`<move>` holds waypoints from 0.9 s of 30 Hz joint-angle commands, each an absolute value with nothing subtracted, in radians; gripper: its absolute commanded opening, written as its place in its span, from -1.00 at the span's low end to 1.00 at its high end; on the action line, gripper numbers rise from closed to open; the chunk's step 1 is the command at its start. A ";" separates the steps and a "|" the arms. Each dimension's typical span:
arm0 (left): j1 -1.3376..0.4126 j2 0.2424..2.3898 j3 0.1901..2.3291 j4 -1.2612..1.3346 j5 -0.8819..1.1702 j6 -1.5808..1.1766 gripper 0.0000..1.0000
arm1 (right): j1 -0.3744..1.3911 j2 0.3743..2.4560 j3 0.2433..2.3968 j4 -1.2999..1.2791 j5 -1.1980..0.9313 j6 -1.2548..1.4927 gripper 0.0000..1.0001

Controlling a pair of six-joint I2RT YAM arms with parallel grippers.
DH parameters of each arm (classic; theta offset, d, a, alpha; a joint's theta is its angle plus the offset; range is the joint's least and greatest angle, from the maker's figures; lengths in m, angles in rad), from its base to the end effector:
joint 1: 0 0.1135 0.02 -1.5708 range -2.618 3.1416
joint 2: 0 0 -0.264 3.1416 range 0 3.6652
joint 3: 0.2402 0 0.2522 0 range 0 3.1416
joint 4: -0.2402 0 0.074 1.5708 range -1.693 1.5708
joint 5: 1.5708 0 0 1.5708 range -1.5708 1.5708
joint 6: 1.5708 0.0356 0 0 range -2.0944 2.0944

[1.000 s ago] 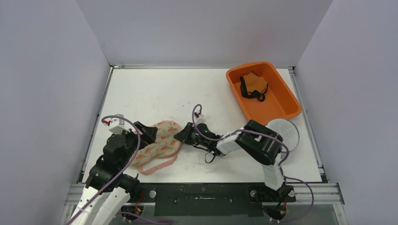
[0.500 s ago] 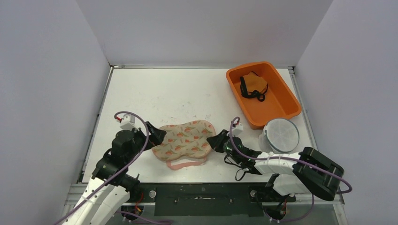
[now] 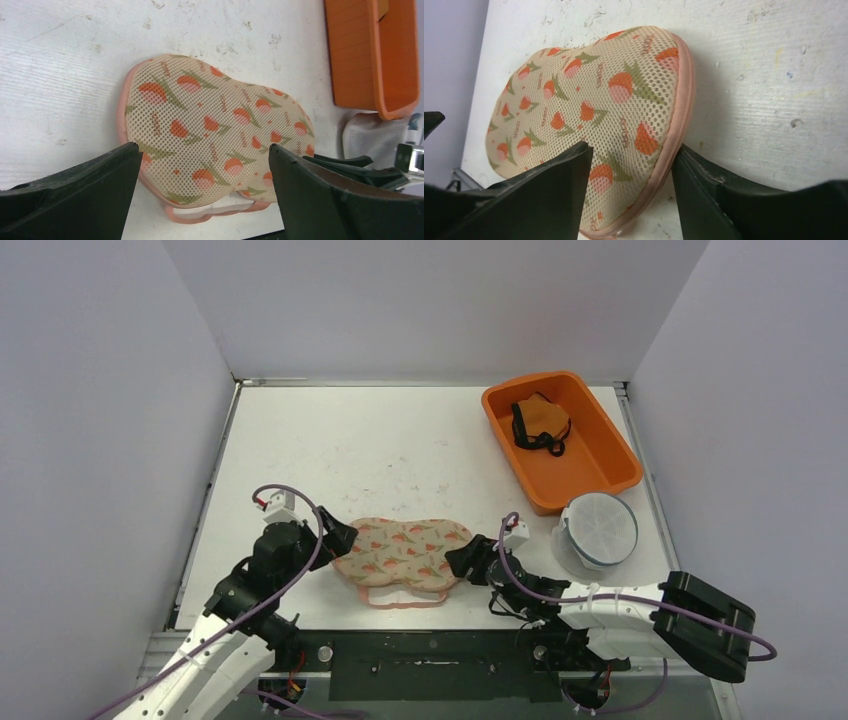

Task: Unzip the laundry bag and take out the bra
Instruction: Place the laundry bag at the center of the board.

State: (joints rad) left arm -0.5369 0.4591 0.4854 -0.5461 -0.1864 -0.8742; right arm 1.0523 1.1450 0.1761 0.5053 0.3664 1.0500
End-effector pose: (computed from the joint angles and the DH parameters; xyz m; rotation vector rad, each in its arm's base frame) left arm 0.1075 -0.0563 0.2428 -0.4750 2.0967 -0.6545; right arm 0.1077 0.1631 0.1380 0.2409 2.1249 0.9443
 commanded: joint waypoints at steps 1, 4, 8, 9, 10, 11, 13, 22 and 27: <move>-0.579 0.519 0.486 -0.553 -0.251 -0.903 0.99 | 1.065 1.077 0.213 0.430 0.429 1.007 0.36; -0.620 0.551 0.494 -0.548 -0.286 -0.910 0.99 | 1.067 1.033 0.242 0.346 0.447 0.970 0.60; -0.664 0.574 0.508 -0.544 -0.330 -0.917 0.99 | 1.057 0.961 0.293 0.228 0.468 0.905 0.74; -0.673 0.577 0.511 -0.544 -0.341 -0.918 0.99 | 1.049 0.953 0.315 0.201 0.468 0.880 0.75; -0.681 0.579 0.513 -0.545 -0.356 -0.922 0.99 | 1.038 0.946 0.338 0.175 0.464 0.856 0.76; -0.688 0.583 0.514 -0.543 -0.371 -0.928 0.99 | 1.022 0.944 0.360 0.153 0.451 0.830 0.77; -0.698 0.592 0.518 -0.533 -0.388 -0.933 0.99 | 0.981 0.945 0.402 0.127 0.409 0.780 0.78; -0.711 0.524 0.452 -0.505 -0.437 -1.038 0.94 | 0.794 1.307 0.748 0.122 0.184 0.574 0.71; -0.756 0.566 0.455 -0.499 -0.423 -0.971 0.93 | 0.738 1.545 0.917 0.144 0.144 0.580 0.65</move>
State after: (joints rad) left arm -0.7185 0.5285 0.4458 -0.5343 -0.4160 -1.0016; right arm 0.7761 1.4239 0.8200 0.1215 0.1993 0.6254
